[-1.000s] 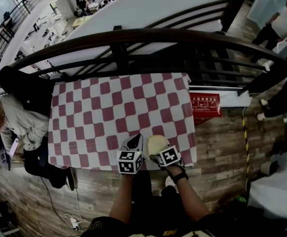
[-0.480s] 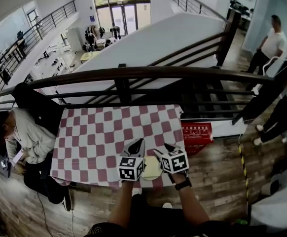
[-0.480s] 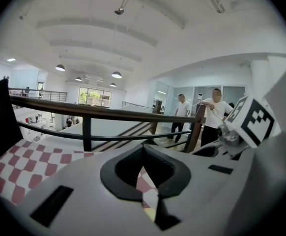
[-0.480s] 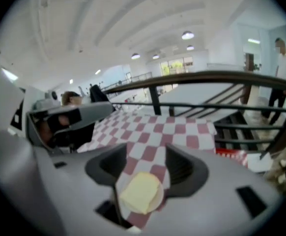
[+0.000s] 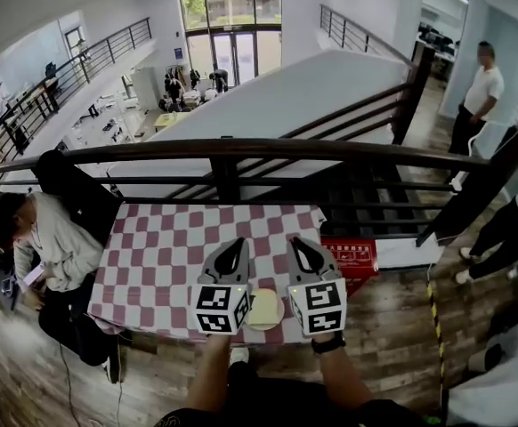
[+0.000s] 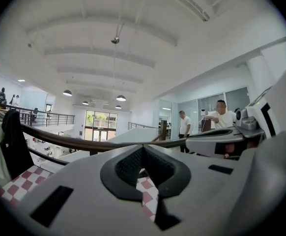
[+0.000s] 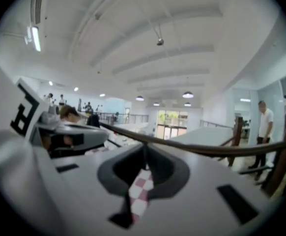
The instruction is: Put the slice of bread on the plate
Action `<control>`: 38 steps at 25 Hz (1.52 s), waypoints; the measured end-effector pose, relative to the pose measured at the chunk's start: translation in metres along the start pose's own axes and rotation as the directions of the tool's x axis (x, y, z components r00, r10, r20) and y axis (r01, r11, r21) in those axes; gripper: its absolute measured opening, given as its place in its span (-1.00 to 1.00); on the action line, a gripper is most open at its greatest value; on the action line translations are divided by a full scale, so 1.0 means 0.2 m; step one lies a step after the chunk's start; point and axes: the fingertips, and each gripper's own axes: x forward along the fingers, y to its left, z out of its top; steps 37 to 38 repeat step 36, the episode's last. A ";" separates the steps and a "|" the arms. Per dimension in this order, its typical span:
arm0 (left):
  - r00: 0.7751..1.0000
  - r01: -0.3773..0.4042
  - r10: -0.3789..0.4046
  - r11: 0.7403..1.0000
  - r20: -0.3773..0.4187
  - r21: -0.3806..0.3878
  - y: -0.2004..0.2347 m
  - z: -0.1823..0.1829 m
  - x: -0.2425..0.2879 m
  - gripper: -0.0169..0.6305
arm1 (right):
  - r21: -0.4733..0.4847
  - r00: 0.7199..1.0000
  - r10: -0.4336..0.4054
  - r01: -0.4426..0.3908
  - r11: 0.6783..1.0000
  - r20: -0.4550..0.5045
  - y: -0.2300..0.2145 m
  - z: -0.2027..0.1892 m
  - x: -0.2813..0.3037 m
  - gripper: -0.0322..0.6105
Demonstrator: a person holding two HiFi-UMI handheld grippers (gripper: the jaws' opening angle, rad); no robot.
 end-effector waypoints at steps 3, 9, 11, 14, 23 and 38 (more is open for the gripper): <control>0.997 0.000 -0.003 0.999 0.075 0.039 -0.08 0.15 -0.09 -0.89 | 0.076 0.995 0.010 -0.018 0.997 0.102 0.00 0.12 -0.09 -0.85; 0.991 -0.037 0.026 0.996 0.135 0.080 -0.15 0.26 -0.19 -0.89 | 0.054 0.982 -0.015 0.005 0.999 0.187 -0.01 0.21 -0.20 -0.86; 0.990 -0.041 0.030 0.996 0.139 0.075 -0.18 0.24 -0.21 -0.89 | 0.029 0.986 -0.014 0.009 1.000 0.166 0.00 0.16 -0.21 -0.86; 0.991 -0.043 0.032 0.996 0.132 0.080 -0.22 0.21 -0.25 -0.89 | 0.027 0.988 -0.002 -0.002 1.000 0.154 0.02 0.12 -0.24 -0.86; 0.988 -0.061 0.051 0.996 0.146 0.063 -0.37 0.15 -0.39 -0.89 | 0.025 0.973 0.068 -0.076 0.997 0.221 0.06 0.10 -0.42 -0.86; 0.993 -0.104 0.101 0.993 0.069 0.049 -0.44 -0.11 -0.49 -0.89 | 0.074 0.981 0.093 -0.107 0.991 0.170 0.06 -0.13 -0.52 -0.86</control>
